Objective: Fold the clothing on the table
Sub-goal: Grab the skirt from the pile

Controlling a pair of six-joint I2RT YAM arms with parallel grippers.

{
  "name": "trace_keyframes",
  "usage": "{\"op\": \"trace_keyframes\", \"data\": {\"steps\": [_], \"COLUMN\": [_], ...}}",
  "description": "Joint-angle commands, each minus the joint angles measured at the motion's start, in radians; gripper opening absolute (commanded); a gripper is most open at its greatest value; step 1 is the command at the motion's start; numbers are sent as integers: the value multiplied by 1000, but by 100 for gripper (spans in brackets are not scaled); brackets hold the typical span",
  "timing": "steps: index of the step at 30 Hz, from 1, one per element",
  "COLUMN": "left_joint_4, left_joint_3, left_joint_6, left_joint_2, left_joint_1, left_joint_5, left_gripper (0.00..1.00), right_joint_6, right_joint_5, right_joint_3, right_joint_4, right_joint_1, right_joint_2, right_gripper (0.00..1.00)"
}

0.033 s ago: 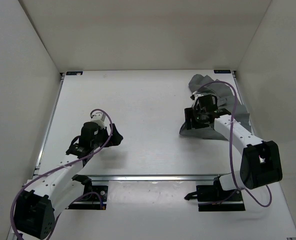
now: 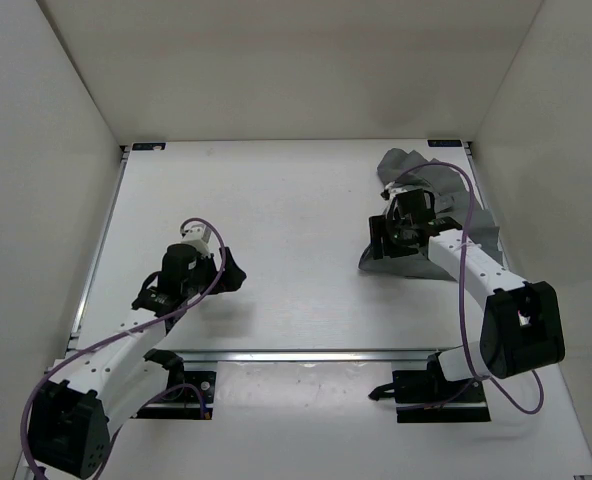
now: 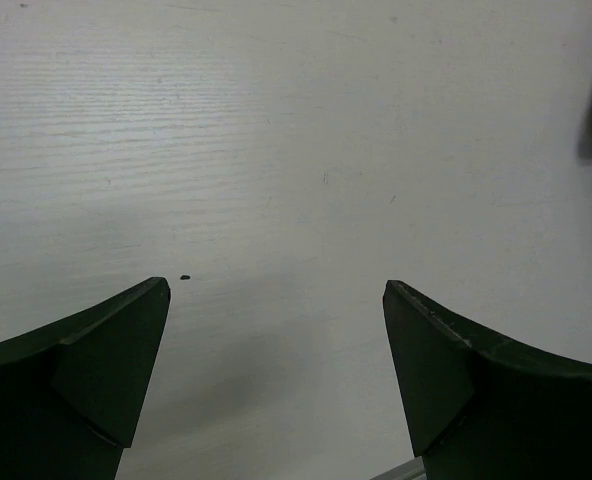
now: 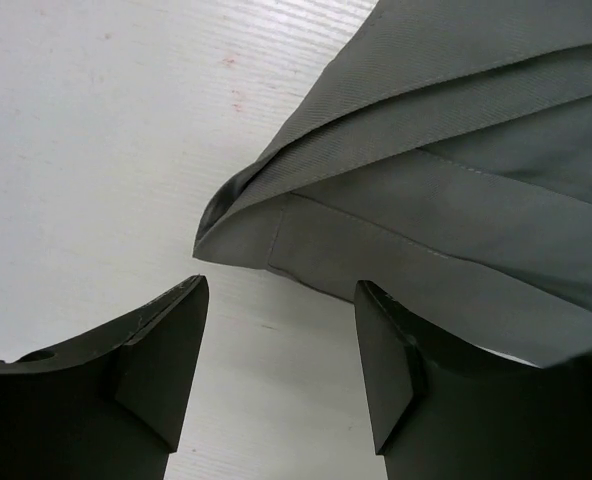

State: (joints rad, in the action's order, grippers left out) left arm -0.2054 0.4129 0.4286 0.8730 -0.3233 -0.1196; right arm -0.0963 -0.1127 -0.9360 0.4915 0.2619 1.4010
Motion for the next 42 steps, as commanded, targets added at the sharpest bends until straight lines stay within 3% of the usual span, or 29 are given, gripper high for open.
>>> {"op": "trace_keyframes", "data": {"steps": [1,8,15,26,34,37,38,40,42], "left_joint_4": [12,11,-261,-255,-218,-206,-200,-193,-180], "left_joint_3": [26,7,148,135,102,93,95,93,84], "left_joint_6": [-10,-71,-186,-205,-202,-214,-214,-209,-206], "left_joint_2": [-25,-94,1,158,52,37,34,15,4], "left_joint_1": [0,10,10,-32,-7,-8,-7,4,13], "left_joint_5": [-30,-103,30,38,55,40,31,14,9], "left_gripper": [99,99,99,99,99,99,99,99,95], "right_joint_6": [9,-23,-5,29,47,33,27,38,44], "right_joint_5": [47,111,200,240,320,361,364,378,366], "right_joint_3": [-1,107,184,236,264,267,270,278,275], "right_joint_4": [-47,-200,-280,-421,-479,-542,-545,-597,-611], "right_joint_1": [25,105,169,206,249,226,217,206,206], "right_joint_2": [-30,-48,-28,79,138,138,133,116,86], "right_gripper": [58,58,58,58,56,43,35,11,0]}}
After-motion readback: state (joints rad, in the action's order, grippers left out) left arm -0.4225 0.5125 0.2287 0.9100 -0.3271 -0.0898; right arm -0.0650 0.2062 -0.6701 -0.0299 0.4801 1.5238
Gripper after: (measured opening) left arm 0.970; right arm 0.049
